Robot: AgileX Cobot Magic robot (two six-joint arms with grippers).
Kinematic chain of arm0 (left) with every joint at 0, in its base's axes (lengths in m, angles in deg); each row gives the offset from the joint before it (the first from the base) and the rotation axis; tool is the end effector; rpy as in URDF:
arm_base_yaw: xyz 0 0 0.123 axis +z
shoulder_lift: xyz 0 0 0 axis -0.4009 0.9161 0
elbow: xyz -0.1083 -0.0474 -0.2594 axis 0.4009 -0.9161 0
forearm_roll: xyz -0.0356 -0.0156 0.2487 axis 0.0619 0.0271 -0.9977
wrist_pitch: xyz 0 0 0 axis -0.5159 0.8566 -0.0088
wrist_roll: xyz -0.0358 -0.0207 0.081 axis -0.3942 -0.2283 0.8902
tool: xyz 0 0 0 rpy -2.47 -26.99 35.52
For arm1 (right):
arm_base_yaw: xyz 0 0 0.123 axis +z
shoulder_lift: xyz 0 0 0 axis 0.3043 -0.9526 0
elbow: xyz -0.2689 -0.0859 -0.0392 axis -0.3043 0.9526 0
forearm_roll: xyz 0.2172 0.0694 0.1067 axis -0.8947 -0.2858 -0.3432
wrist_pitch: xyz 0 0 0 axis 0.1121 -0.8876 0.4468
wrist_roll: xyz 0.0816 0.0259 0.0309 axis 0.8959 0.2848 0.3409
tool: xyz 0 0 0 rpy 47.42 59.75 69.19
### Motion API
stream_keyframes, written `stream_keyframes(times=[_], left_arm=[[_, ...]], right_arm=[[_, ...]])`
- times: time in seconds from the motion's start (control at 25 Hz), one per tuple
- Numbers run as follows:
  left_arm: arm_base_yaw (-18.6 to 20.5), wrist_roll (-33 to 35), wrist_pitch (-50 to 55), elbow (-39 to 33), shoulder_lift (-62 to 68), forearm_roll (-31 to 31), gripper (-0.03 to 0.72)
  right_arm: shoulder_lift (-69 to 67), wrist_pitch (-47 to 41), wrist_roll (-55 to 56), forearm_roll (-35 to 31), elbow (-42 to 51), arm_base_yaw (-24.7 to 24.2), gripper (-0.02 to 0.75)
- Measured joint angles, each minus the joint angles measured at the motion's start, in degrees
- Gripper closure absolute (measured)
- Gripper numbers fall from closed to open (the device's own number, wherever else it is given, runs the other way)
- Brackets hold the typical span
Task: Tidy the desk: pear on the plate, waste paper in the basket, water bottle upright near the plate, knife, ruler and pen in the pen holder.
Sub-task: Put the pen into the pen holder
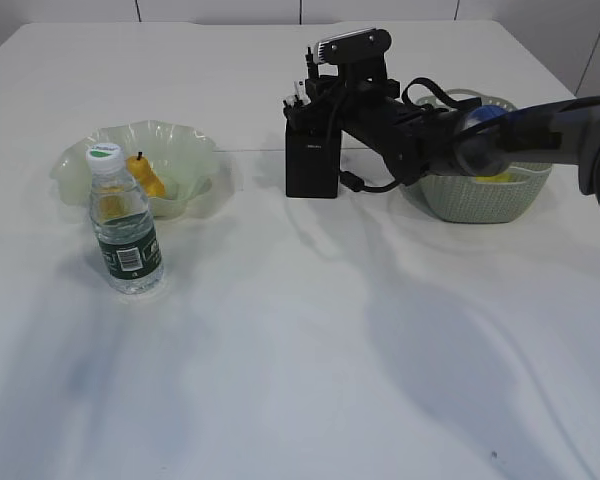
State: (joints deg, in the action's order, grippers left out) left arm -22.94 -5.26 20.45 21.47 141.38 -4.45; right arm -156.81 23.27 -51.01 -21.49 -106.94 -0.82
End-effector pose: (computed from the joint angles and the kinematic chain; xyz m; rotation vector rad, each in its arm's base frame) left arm 0.2489 0.0021 0.2731 0.1734 1.9716 0.1155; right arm 0.5373 0.1677 0.1537 -0.3673 1.6531 0.1855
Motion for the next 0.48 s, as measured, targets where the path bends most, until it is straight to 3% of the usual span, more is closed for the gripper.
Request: stream_keyframes(times=[0.48], left_arm=[[0.0,0.0,-0.6,0.0,0.0,0.0,0.286]], right_arm=[[0.0,0.0,0.0,-0.1,-0.1,0.0,0.619]])
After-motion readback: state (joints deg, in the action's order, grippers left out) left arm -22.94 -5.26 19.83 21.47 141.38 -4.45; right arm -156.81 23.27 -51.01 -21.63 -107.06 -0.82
